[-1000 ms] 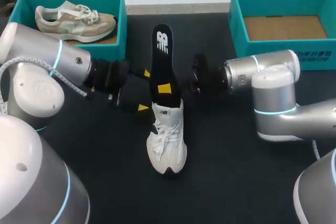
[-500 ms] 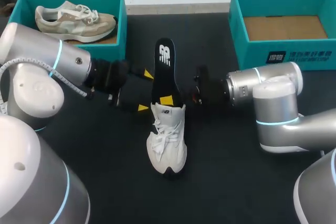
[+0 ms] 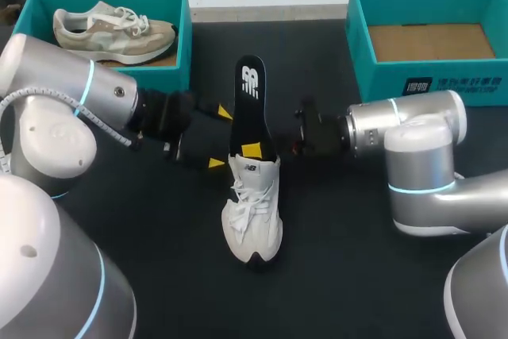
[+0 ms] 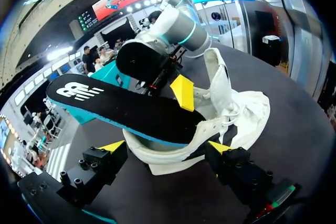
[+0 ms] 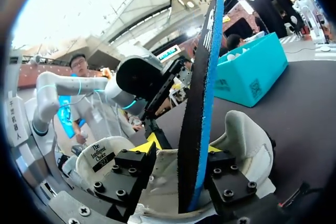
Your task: Take the shoe out of the shoebox, open the shoe tongue, remove and reinsert the insole, then place the shoe into the shoebox
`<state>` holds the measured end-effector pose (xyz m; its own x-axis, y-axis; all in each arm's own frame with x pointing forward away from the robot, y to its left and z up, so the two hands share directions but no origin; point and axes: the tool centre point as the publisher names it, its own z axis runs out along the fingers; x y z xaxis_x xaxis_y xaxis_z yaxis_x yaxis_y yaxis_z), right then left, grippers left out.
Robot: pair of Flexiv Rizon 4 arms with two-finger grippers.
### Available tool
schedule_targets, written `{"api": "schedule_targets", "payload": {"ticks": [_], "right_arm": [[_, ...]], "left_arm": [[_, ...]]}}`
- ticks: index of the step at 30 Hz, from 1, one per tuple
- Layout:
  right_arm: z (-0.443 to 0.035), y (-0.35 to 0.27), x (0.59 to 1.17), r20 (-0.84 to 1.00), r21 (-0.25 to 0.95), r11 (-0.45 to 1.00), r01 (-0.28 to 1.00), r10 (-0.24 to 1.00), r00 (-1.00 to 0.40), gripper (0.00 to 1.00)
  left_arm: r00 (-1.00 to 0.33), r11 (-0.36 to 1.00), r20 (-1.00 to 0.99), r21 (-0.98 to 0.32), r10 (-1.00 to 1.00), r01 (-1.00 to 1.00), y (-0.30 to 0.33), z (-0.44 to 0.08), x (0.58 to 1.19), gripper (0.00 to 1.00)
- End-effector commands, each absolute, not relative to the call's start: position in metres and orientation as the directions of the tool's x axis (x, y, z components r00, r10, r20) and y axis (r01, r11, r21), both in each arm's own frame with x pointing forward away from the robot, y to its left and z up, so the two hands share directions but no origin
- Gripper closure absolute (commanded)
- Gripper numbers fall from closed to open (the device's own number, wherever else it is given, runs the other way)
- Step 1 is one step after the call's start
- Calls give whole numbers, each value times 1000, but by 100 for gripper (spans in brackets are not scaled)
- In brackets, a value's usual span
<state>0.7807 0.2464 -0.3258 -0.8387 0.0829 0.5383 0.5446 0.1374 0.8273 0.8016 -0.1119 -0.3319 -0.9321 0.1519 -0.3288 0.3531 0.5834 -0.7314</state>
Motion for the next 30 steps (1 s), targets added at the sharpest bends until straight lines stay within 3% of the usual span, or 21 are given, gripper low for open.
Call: {"api": "schedule_targets", "payload": {"ticks": [1,7,11,13,30], "right_arm": [[-316,246,785,519,836,149,528,96,-849,53],[-312,246,805,502,844,168,509,87,-861,62],[-316,247,810,523,831,179,526,68,-850,77],[-320,246,809,536,824,182,537,62,-842,100],[-355,242,755,676,717,160,679,81,-733,100]], "left_arm": [[-932,585,-329,-730,151,353,-112,-332,801,0],[-932,585,-329,-730,151,353,-112,-332,801,0],[-932,585,-329,-730,151,353,-112,-332,801,0],[-932,585,-329,-730,151,353,-112,-332,801,0],[-932,585,-329,-730,151,353,-112,-332,801,0]]}}
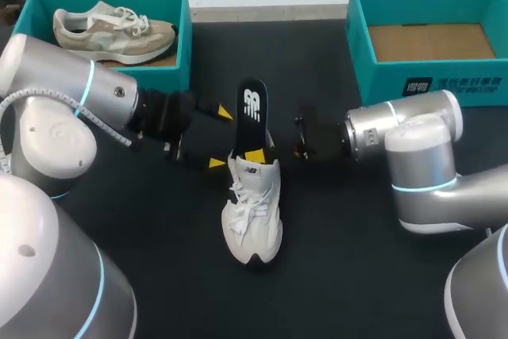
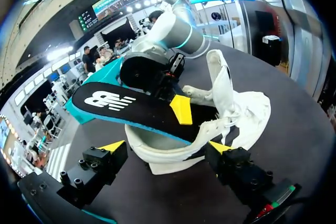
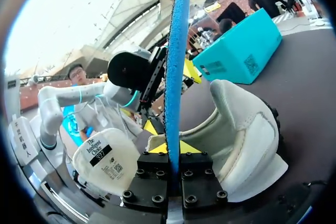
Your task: Take the shoe out of the shoebox, open the shoe tongue, remove and reinsert the insole, then place the shoe into the shoebox
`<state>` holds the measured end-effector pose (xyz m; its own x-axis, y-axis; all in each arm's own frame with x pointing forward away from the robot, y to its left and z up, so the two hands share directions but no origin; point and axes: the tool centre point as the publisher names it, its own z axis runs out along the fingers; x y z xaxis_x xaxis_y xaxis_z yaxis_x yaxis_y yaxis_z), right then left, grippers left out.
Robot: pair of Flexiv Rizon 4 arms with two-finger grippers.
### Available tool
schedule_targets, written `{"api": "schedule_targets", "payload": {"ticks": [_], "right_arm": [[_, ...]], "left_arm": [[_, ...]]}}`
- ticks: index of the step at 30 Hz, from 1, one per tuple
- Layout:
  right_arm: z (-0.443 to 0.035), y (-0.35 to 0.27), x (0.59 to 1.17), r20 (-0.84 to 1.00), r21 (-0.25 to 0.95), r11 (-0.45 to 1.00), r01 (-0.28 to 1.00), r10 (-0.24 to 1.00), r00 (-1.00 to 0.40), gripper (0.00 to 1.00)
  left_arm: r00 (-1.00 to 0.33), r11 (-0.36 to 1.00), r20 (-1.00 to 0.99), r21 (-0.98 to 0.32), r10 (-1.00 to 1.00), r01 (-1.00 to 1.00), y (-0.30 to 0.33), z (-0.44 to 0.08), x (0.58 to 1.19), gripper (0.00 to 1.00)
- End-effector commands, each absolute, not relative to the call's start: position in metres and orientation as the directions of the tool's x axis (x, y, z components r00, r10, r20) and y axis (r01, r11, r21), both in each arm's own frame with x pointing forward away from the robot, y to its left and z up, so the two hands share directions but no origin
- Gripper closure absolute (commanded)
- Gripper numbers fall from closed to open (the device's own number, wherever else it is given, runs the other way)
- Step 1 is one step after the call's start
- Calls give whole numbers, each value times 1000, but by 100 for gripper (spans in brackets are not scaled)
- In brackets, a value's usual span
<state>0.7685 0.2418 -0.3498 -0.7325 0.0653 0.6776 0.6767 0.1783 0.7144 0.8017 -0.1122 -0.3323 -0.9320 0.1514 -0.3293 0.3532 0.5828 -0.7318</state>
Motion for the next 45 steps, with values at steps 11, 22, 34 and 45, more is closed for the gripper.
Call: {"api": "schedule_targets", "payload": {"ticks": [11,22,34,45], "right_arm": [[-331,241,781,598,775,188,603,92,-796,61],[-323,240,814,577,787,219,576,68,-814,92],[-349,245,777,682,697,238,676,73,-728,100],[-345,247,775,699,670,258,696,95,-709,90]], "left_arm": [[-932,585,-329,-730,151,353,-112,-332,801,0],[-932,585,-329,-730,151,353,-112,-332,801,0],[-932,585,-329,-730,151,353,-112,-332,801,0],[-932,585,-329,-730,151,353,-112,-332,801,0]]}}
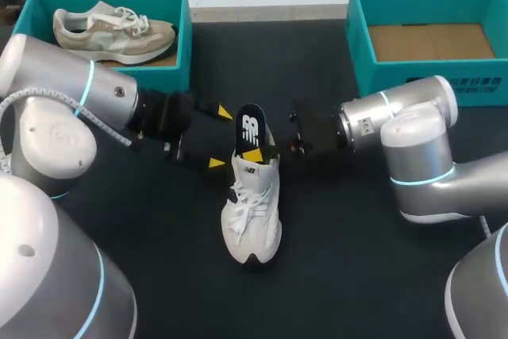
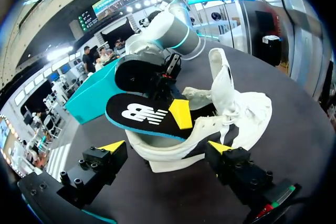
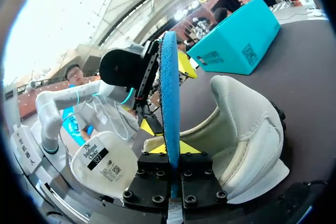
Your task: Take the shoe out of the shoebox, open the shoe tongue, remove and reinsert the insole, then place the shoe into the shoebox
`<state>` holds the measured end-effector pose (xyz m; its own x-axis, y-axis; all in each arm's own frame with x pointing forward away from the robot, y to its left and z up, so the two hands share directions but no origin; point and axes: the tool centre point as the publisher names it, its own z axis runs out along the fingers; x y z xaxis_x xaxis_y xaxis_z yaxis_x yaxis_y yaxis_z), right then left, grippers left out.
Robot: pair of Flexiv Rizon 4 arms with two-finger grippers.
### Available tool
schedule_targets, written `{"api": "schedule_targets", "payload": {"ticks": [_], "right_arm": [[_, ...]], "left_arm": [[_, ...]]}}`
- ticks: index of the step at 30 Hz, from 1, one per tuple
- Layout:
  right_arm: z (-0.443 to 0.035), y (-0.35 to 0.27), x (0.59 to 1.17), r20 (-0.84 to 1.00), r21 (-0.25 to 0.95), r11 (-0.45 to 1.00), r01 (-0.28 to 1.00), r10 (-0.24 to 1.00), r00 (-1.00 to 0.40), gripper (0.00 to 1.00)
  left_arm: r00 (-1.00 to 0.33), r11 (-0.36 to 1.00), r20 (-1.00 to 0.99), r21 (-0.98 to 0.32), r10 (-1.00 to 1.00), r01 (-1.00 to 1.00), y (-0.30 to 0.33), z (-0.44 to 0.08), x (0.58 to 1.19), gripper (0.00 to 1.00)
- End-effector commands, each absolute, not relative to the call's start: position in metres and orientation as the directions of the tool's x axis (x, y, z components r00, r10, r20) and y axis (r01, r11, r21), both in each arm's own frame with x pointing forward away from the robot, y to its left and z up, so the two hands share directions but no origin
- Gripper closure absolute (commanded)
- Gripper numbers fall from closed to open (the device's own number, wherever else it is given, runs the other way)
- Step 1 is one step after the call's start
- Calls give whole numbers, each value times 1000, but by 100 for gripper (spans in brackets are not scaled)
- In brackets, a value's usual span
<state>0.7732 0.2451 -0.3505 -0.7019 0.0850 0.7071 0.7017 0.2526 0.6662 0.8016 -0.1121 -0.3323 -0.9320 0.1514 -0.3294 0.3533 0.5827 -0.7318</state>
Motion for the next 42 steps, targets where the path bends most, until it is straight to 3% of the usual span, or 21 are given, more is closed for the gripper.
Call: {"api": "schedule_targets", "payload": {"ticks": [1,4,11,13,15,16,17,30,35,40,42], "right_arm": [[-343,246,777,690,679,256,688,97,-717,76],[-335,244,783,671,695,258,671,103,-734,59],[-326,240,799,643,715,271,645,107,-758,58],[-325,241,803,641,716,274,642,103,-760,64],[-328,241,805,657,699,287,654,101,-747,82],[-331,240,805,678,680,284,676,109,-727,95],[-333,239,803,691,663,291,690,115,-713,100],[-353,239,759,798,533,313,786,124,-590,100],[-352,238,761,787,546,304,780,131,-602,100],[-345,239,768,765,568,315,760,138,-629,81],[-342,239,770,757,577,315,753,137,-638,82]], "left_arm": [[-932,585,-329,-730,151,353,-112,-332,801,0],[-932,585,-329,-730,151,353,-112,-332,801,0],[-932,585,-329,-730,151,353,-112,-332,801,0],[-932,585,-329,-730,151,353,-112,-332,801,0],[-932,585,-329,-730,151,353,-112,-332,801,0],[-932,585,-329,-730,151,353,-112,-332,801,0],[-932,585,-329,-730,151,353,-112,-332,801,0],[-932,585,-329,-730,151,353,-112,-332,801,0],[-932,585,-329,-730,151,353,-112,-332,801,0],[-932,585,-329,-730,151,353,-112,-332,801,0],[-932,585,-329,-730,151,353,-112,-332,801,0]]}}
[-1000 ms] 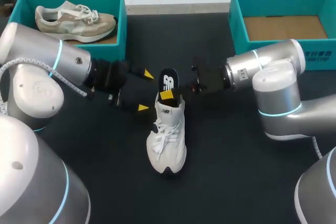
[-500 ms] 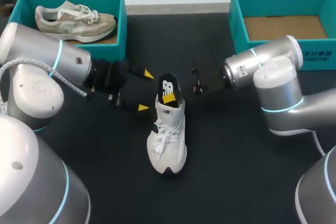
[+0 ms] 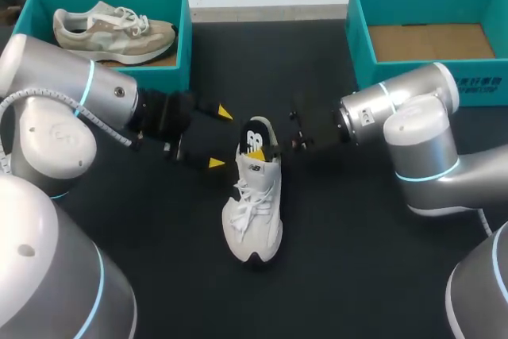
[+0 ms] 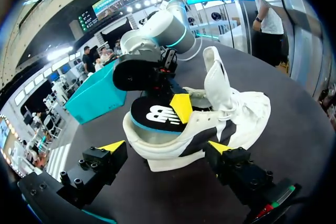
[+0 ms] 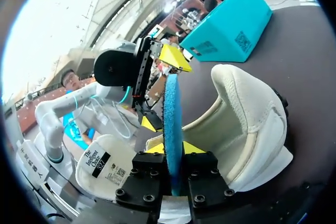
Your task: Take the shoe out of the shoebox, open the shoe tongue, remove and reinsert the insole, then place the shoe into the shoebox
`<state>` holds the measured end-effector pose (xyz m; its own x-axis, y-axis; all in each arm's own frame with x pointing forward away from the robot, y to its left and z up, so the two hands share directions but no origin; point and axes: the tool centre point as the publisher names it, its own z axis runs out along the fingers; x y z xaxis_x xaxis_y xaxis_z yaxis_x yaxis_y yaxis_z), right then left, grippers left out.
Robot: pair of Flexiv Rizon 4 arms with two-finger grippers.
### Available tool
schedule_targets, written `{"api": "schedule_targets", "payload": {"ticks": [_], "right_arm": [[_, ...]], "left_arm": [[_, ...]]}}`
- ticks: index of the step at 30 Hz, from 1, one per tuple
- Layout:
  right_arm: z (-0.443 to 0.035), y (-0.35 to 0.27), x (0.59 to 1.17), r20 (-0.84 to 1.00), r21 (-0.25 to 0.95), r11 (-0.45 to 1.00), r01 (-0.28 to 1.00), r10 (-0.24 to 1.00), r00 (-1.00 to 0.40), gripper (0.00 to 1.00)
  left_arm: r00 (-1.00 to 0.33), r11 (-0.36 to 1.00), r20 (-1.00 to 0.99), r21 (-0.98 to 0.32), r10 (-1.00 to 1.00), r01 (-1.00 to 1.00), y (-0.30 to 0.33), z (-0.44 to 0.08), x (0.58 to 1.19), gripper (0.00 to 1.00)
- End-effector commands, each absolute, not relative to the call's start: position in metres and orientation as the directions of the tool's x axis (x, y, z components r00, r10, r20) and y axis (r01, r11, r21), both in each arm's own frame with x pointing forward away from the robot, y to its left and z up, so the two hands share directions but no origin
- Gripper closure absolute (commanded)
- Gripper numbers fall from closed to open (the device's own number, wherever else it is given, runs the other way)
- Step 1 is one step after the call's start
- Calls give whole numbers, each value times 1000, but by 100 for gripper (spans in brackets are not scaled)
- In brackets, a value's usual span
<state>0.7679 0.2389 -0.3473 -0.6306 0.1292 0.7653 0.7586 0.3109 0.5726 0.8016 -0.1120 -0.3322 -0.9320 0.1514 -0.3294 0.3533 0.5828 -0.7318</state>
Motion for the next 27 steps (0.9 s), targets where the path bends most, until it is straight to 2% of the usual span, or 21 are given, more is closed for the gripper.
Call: {"api": "schedule_targets", "payload": {"ticks": [1,3,15,17,19,27], "right_arm": [[-342,239,770,757,577,318,753,137,-638,81],[-340,239,772,753,580,323,748,136,-643,77],[-325,230,792,716,613,335,715,148,-683,75],[-325,229,795,715,613,337,715,148,-683,80],[-328,231,797,727,596,357,720,141,-672,100],[-342,234,778,764,556,355,751,137,-631,100]], "left_arm": [[-932,585,-329,-730,151,353,-112,-332,801,0],[-932,585,-329,-730,151,353,-112,-332,801,0],[-932,585,-329,-730,151,353,-112,-332,801,0],[-932,585,-329,-730,151,353,-112,-332,801,0],[-932,585,-329,-730,151,353,-112,-332,801,0],[-932,585,-329,-730,151,353,-112,-332,801,0]]}}
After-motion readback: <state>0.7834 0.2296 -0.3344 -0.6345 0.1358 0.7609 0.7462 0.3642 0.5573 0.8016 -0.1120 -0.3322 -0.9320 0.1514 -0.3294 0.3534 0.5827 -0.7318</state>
